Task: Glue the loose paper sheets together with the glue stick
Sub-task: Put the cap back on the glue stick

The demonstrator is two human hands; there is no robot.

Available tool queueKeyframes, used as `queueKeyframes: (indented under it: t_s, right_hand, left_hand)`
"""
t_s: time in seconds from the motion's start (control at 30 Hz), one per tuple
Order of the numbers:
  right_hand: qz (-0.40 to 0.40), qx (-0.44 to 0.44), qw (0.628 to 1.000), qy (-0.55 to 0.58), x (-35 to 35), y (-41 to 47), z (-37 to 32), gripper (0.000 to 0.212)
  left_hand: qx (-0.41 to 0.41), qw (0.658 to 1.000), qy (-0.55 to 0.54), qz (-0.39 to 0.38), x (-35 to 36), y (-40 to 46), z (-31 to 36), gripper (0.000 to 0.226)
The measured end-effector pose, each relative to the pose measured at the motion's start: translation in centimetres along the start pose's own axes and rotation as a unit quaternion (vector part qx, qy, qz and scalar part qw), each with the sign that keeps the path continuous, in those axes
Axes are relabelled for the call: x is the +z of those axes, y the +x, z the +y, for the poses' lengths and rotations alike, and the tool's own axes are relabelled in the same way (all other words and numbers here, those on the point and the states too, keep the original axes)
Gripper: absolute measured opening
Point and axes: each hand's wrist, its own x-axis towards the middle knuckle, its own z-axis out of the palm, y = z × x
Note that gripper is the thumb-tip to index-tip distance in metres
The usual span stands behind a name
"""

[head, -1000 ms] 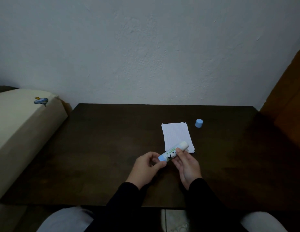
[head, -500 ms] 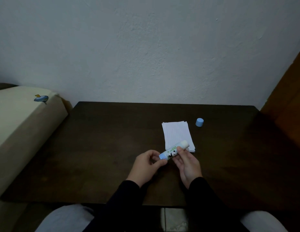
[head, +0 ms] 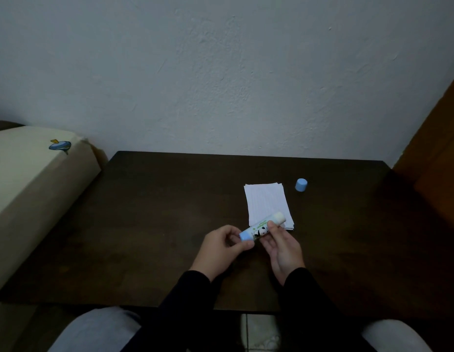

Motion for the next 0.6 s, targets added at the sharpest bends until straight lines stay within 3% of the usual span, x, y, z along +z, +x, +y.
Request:
queueKeyframes:
  t_s: [0.27, 0.4, 0.6]
  right_hand:
    - [0.002, 0.001, 1.0, 0.003, -0.03, 0.07, 0.05, 0.015]
    - [-0.003, -0.004, 1.0, -0.006, 0.11, -0.11, -0.02, 0.007]
    - [-0.006, -0.011, 1.0, -0.002, 0.16, -0.2, -0.03, 0.006]
  left_hand:
    - [-0.009, 1.0, -0.01, 0.008, 0.21, -0.02, -0.23, 0.018]
    - [0.003, 1.0, -0.018, 0.017, -0.12, -0.12, 0.13, 0.028]
    - [-0.003, 1.0, -0.011, 0.004, 0.18, 0.17, -0.34, 0.015]
